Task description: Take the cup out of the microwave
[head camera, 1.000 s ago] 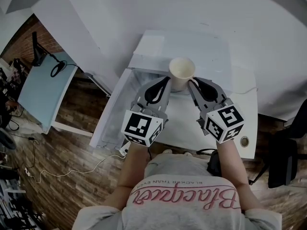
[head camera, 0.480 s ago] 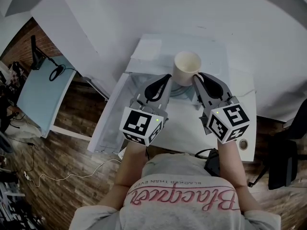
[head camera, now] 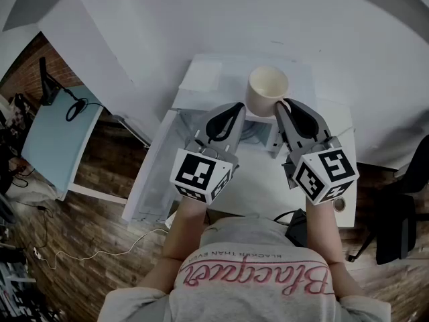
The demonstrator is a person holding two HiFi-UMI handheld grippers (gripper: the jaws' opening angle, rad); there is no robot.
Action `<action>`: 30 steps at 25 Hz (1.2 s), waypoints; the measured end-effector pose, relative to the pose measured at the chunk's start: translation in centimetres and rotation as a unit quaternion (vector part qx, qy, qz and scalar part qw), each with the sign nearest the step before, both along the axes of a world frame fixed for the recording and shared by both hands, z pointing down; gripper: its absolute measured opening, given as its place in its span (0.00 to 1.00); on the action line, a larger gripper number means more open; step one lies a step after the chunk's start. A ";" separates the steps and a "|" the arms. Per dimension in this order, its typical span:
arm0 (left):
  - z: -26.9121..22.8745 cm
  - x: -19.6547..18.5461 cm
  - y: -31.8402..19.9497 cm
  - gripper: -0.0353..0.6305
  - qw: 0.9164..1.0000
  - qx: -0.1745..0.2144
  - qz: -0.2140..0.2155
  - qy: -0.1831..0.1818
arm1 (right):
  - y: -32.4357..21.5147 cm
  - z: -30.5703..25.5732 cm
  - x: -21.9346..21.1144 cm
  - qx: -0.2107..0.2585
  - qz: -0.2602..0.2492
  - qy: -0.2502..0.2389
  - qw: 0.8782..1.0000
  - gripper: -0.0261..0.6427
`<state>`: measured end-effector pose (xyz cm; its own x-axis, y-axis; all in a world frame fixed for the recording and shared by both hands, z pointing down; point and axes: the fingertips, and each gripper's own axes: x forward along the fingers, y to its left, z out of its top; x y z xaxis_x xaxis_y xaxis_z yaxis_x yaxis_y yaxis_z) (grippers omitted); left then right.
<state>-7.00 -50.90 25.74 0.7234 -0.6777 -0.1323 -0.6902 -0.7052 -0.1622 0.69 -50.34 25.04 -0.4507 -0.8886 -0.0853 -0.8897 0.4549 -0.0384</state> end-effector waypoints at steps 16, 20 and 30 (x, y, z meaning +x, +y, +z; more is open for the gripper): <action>-0.9 1.1 -0.9 0.06 1.000 0.008 0.002 0.020 | -0.4 -0.4 1.3 0.011 0.023 0.011 1.000 0.12; -0.9 1.2 -1.1 0.06 1.000 0.007 -0.001 0.020 | -0.5 -0.3 1.3 0.010 0.022 0.014 1.000 0.12; -0.9 1.3 -1.5 0.06 1.000 0.005 -0.004 0.018 | -0.9 0.3 1.5 0.002 0.025 0.013 1.000 0.12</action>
<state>-5.66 -52.41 24.87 0.7131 -0.6814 -0.1651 -0.7009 -0.6985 -0.1444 2.14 -51.24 25.30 -0.4087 -0.9094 -0.0776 -0.9116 0.4109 -0.0136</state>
